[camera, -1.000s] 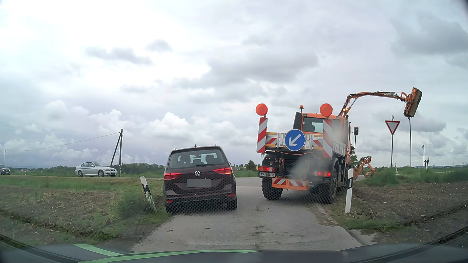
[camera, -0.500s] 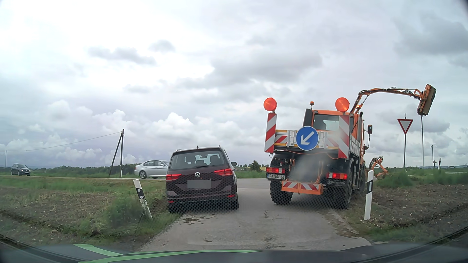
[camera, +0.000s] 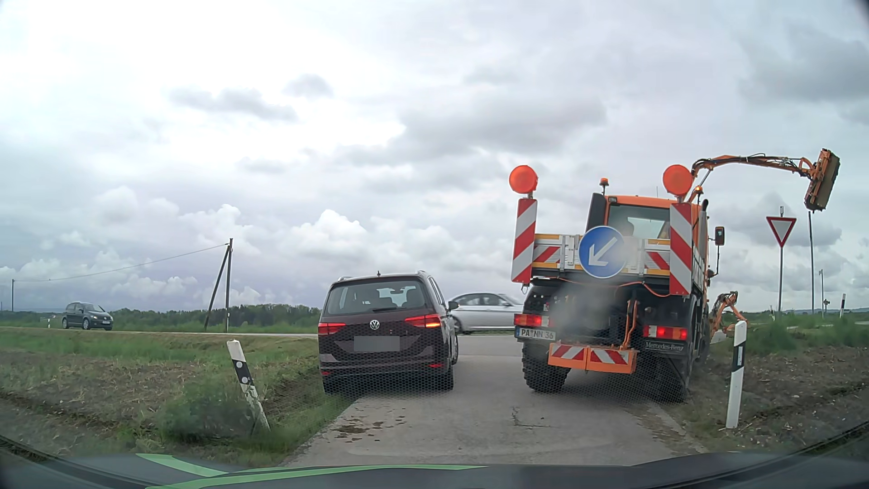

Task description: Follow the waypoints while adhering to traffic rules and regulations

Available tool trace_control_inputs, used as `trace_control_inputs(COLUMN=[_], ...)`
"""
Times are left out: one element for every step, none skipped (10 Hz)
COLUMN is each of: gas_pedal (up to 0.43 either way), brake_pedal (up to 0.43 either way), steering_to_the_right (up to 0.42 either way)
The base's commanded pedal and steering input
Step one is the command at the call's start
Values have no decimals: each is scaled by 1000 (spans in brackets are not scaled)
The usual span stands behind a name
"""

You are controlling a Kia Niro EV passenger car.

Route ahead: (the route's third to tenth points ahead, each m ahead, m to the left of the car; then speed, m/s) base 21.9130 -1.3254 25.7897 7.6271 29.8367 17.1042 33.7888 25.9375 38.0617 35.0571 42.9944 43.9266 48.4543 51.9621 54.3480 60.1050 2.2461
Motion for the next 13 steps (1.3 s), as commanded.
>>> trace_control_inputs(gas_pedal=[118, 118, 110, 79, 67, 47, 28, 28, 20, 20, 8, 8, 8], brake_pedal=[0, 0, 0, 0, 0, 0, 0, 0, 0, 0, 0, 0, 0], steering_to_the_right=[-51, -49, -48, -48, -48, -48, -48, -49, -53, -56, -60, -65, -78])
